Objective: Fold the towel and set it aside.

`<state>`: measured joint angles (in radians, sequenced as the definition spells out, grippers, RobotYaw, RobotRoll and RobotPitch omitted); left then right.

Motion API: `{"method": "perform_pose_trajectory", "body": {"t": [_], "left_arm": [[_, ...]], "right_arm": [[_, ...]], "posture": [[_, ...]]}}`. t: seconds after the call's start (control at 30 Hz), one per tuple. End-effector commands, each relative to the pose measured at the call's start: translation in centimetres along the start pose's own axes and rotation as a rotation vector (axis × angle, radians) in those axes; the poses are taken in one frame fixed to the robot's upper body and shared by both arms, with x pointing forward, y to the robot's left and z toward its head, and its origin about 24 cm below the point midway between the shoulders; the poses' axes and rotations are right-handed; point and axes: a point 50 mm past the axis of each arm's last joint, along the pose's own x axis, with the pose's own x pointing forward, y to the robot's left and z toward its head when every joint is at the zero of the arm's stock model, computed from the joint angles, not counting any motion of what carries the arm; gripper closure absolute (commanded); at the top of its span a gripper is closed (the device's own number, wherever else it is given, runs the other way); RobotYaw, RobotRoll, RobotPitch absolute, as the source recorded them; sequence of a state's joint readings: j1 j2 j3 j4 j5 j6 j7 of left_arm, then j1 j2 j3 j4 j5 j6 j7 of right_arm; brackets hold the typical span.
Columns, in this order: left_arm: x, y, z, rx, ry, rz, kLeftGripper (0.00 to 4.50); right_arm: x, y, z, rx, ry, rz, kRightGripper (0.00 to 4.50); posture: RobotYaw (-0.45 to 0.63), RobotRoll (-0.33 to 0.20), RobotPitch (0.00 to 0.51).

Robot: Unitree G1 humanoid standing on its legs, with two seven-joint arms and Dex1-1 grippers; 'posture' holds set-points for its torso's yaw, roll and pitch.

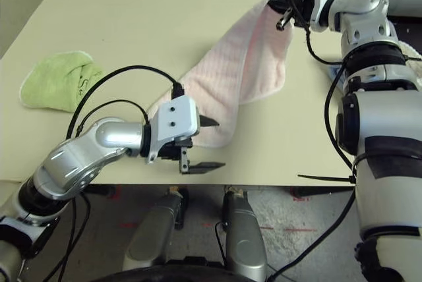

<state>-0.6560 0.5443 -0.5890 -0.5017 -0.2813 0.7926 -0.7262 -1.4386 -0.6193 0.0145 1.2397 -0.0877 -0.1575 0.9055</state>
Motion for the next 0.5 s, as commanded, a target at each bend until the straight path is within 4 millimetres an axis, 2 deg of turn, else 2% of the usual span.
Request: {"method": "perform_pose_trajectory", "body": {"t": [0.03, 0.2, 0.5], "left_arm": [[1.1, 0.3, -0.3, 0.034, 0.025, -0.019, 0.00], [2.0, 0.9, -0.7, 0.056, 0.048, -0.016, 0.00], [4.9, 2.6, -0.3, 0.035, 0.068, 0.050, 0.00]], "right_arm": [[0.2, -0.3, 0.9, 0.021, -0.026, -0.019, 4.47], [0.6, -0.1, 1.4, 0.028, -0.040, -0.019, 4.47], [0.8, 0.4, 0.5, 0.053, -0.027, -0.003, 4.47]], "posture": [[0.16, 0.000, 0.155], [0.14, 0.000, 0.143], [0.15, 0.000, 0.137]]}}
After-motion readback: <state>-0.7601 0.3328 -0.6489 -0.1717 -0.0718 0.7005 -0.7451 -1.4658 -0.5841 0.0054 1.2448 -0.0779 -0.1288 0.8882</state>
